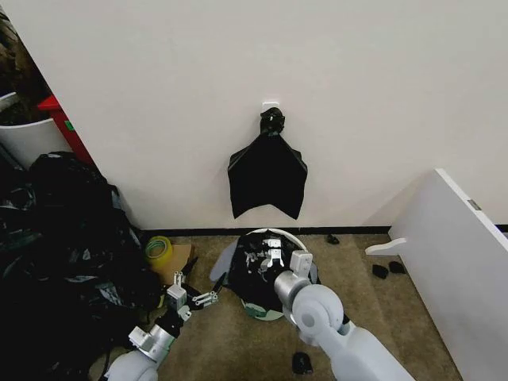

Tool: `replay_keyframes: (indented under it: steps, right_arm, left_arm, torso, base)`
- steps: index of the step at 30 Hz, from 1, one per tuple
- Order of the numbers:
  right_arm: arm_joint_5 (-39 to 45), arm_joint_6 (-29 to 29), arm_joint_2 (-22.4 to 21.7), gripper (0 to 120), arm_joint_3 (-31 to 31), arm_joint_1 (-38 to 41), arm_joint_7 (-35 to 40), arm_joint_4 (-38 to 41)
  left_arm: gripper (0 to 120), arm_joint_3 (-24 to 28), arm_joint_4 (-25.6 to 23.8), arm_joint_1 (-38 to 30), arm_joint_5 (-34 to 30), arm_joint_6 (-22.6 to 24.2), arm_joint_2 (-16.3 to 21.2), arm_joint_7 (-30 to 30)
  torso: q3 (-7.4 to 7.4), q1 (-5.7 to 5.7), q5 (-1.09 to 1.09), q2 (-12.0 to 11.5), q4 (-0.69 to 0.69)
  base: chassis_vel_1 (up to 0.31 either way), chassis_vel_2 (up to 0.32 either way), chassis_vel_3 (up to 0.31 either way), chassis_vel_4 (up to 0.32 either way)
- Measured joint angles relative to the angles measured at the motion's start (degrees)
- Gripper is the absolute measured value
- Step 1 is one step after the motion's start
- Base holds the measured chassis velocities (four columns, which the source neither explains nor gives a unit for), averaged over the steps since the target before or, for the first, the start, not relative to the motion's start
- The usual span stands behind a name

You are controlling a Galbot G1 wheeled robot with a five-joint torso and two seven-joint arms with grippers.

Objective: Place the garbage bag over the trash bin.

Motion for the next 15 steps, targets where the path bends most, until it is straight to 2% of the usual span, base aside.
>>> replay_keyframes:
  steps: [4, 5, 7, 8, 12, 13, 15]
  right_arm:
    - [-0.9, -1.0, -2.0, 38, 1.4, -3.5, -0.5, 3.9]
    - [-0.9, -1.0, -2.0, 38, 1.4, -3.5, -0.5, 3.9]
    - [-2.6, -1.1, -3.6, 50, 3.3, -6.7, -2.1, 7.0]
    - [-2.6, -1.1, -3.6, 50, 3.3, -6.7, -2.1, 7.0]
    - [-7.7, -0.2, -8.0, 66, 6.7, -10.2, -7.1, 11.7]
    - [-7.7, -0.2, -8.0, 66, 6.7, -10.2, -7.1, 11.7]
    - [-9.6, 0.8, -13.5, 78, 10.2, -10.8, -11.1, 12.7]
  left_arm:
    - [100, -0.5, -3.1, 1.7, -1.5, 0.6, -0.3, -0.9]
    - [100, -0.5, -3.1, 1.7, -1.5, 0.6, -0.3, -0.9]
    - [100, -0.8, -5.6, 3.1, -2.2, 1.1, -0.3, -1.4]
    - [100, -0.8, -5.6, 3.1, -2.2, 1.1, -0.3, -1.4]
    - [100, -1.2, -8.7, 5.4, -0.3, 2.8, -1.5, -5.0]
    - [100, -1.2, -8.7, 5.4, -0.3, 2.8, -1.5, -5.0]
    - [100, -1.5, -10.4, 7.0, 2.7, 5.0, -3.7, -9.3]
  torso:
    - [0.0, 0.0, 0.0, 0.0, 0.0]
    - [0.0, 0.0, 0.0, 0.0, 0.0]
    - [0.0, 0.0, 0.01, 0.0, -0.01]
    - [0.0, 0.0, 0.01, 0.0, -0.01]
    - [-0.01, 0.0, 0.03, 0.0, -0.01]
    - [-0.01, 0.0, 0.03, 0.0, -0.01]
    - [-0.01, -0.01, 0.03, 0.0, -0.01]
  base:
    - [0.0, 0.0, 0.0, 0.0]
    - [0.0, 0.0, 0.0, 0.0]
    - [0.0, 0.0, 0.0, 0.0]
    - [0.0, 0.0, 0.0, 0.0]
    - [0.0, 0.0, 0.0, 0.0]
    - [0.0, 0.0, 0.0, 0.0]
    - [0.0, 0.0, 0.0, 0.0]
